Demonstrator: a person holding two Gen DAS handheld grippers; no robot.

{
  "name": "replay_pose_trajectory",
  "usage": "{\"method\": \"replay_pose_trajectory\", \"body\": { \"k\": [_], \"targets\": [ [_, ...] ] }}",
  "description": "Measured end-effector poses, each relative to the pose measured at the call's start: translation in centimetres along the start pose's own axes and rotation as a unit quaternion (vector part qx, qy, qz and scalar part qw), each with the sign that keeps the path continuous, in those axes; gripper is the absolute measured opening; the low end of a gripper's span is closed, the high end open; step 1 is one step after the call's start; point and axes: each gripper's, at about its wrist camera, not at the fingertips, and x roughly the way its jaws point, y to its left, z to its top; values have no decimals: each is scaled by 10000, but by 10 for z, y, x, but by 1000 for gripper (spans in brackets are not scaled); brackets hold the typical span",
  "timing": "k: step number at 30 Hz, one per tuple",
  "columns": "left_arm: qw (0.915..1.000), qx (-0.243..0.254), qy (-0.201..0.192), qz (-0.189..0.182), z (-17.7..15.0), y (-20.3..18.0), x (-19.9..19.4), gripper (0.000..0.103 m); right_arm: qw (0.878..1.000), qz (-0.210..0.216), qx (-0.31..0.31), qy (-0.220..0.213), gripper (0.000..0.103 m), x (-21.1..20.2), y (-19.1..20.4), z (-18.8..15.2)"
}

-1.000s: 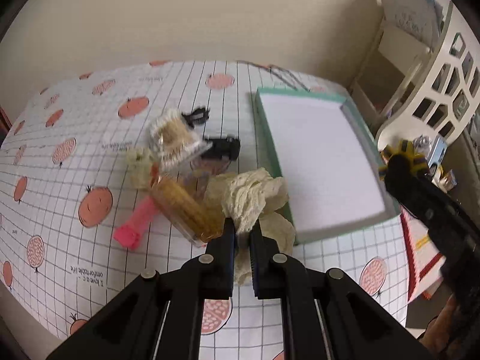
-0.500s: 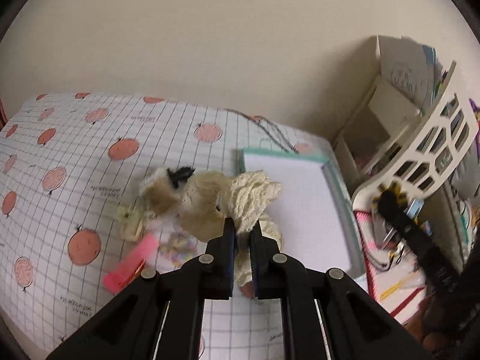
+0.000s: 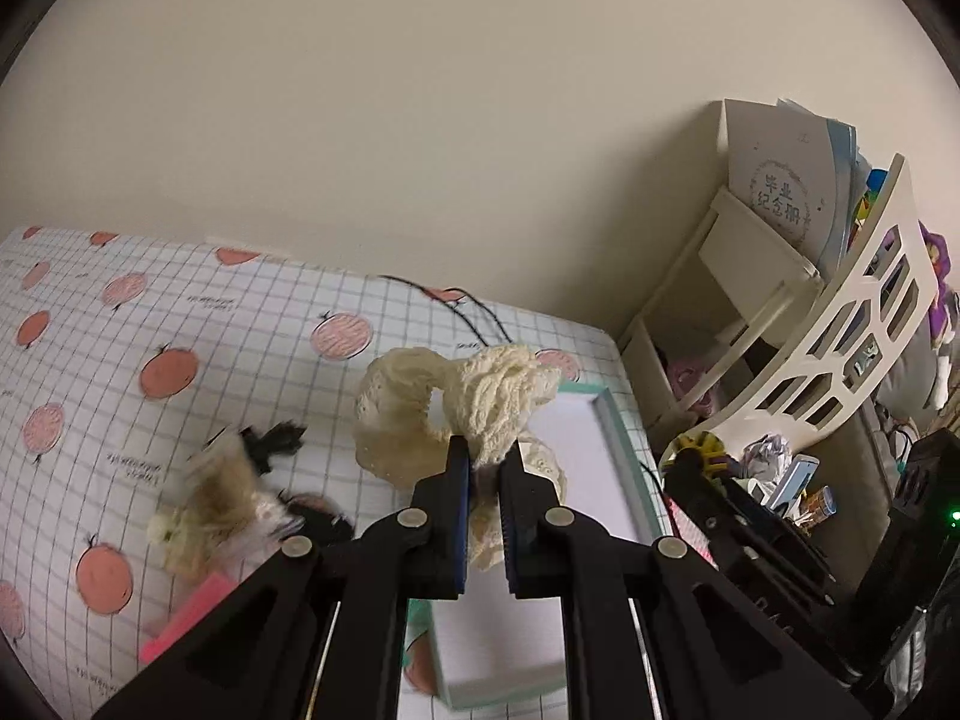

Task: Organize objects
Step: 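Carry the block toy with the right gripper while the left gripper carries the lace cloth into the tray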

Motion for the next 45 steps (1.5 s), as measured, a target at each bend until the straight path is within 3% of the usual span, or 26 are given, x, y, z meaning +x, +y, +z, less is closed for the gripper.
{"method": "replay_pose_trajectory", "body": {
  "k": [9,26,45],
  "targets": [
    [9999,80,36,-140,3,-9,50,9,9998,-60,102,131,45,44,-20,4],
    [9984,-26,555,-95,-15,-10,139,9,9967,-274,258,722,45,119,-58,-14],
    [9940,-23,1072,194,-39,-4,181,9,9923,-477,207,1128,45,148,-66,-23]
  ]
}}
